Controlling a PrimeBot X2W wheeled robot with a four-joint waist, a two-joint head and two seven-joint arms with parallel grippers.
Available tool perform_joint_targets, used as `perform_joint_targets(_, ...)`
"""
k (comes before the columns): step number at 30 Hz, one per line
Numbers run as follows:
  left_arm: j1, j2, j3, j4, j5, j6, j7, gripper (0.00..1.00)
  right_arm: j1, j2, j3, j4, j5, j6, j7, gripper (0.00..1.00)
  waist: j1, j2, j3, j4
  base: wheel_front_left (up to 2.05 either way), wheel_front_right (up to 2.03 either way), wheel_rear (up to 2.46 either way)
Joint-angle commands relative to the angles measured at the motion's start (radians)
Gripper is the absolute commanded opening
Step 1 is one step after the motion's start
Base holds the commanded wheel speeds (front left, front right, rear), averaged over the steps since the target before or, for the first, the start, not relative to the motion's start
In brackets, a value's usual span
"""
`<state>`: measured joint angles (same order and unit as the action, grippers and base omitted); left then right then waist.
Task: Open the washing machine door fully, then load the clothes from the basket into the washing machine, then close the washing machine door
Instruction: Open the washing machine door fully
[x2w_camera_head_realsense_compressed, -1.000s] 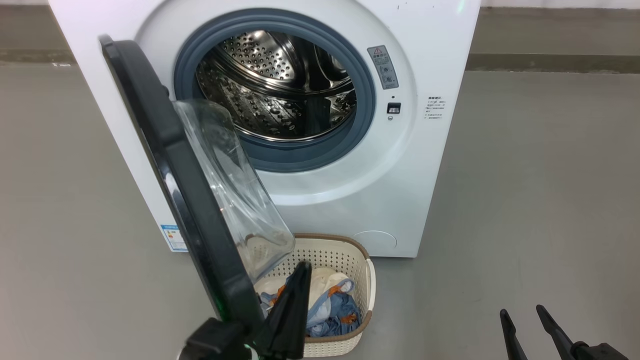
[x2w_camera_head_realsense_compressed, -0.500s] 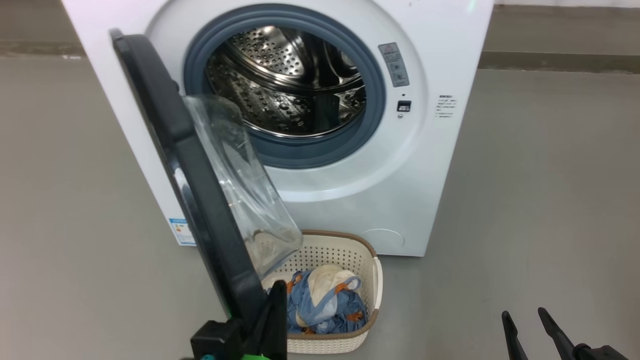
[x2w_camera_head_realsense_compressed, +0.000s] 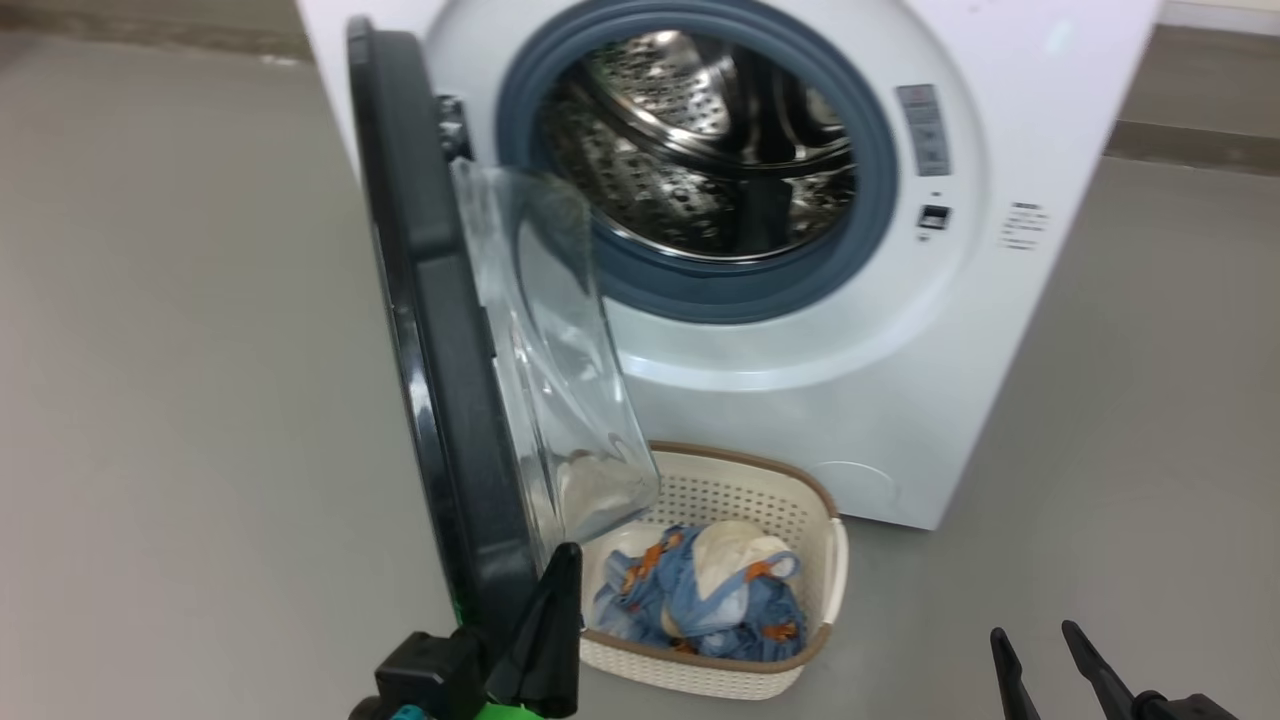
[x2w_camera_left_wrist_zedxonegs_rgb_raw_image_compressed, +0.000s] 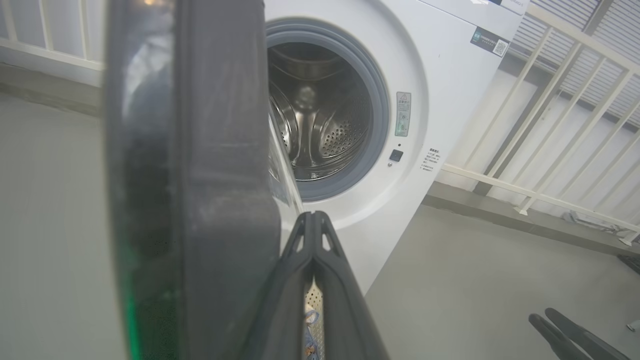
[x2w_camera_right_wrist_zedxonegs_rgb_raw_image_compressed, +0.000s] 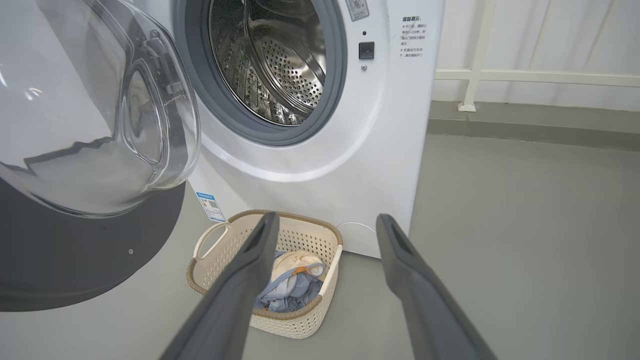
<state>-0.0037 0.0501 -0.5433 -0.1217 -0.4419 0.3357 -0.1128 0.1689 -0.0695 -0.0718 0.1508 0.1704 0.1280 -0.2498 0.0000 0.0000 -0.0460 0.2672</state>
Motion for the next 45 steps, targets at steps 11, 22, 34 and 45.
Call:
perform_joint_targets(11, -0.041, 0.032, 0.101, -0.052, 0.0, 0.045, -0.002, 0.0, -0.034, -0.009, 0.038, -0.016, 0.005, 0.003, -0.012, 1.0, 0.0, 0.0, 0.044, 0.191, 0.0, 0.0, 0.0)
perform_joint_targets(22, -0.093, 0.035, 0.202, 0.069, -0.043, 0.049, -0.08, 0.0, -0.032, -0.009, 0.05, -0.013, 0.003, 0.003, -0.012, 1.0, 0.0, 0.0, 0.055, 0.213, 0.0, 0.0, 0.0)
perform_joint_targets(34, -0.222, 0.069, 0.383, 0.289, -0.06, 0.039, -0.144, 0.0, -0.033, -0.028, 0.073, 0.0, 0.009, 0.003, -0.012, 1.0, 0.0, 0.0, 0.068, 0.166, 0.0, 0.0, 0.0)
perform_joint_targets(45, -0.345, 0.097, 0.574, 0.474, 0.021, -0.017, -0.149, 0.0, -0.029, -0.028, 0.084, 0.01, 0.013, 0.003, -0.012, 0.98, 0.0, 0.0, 0.06, 0.145, 0.0, 0.0, 0.0)
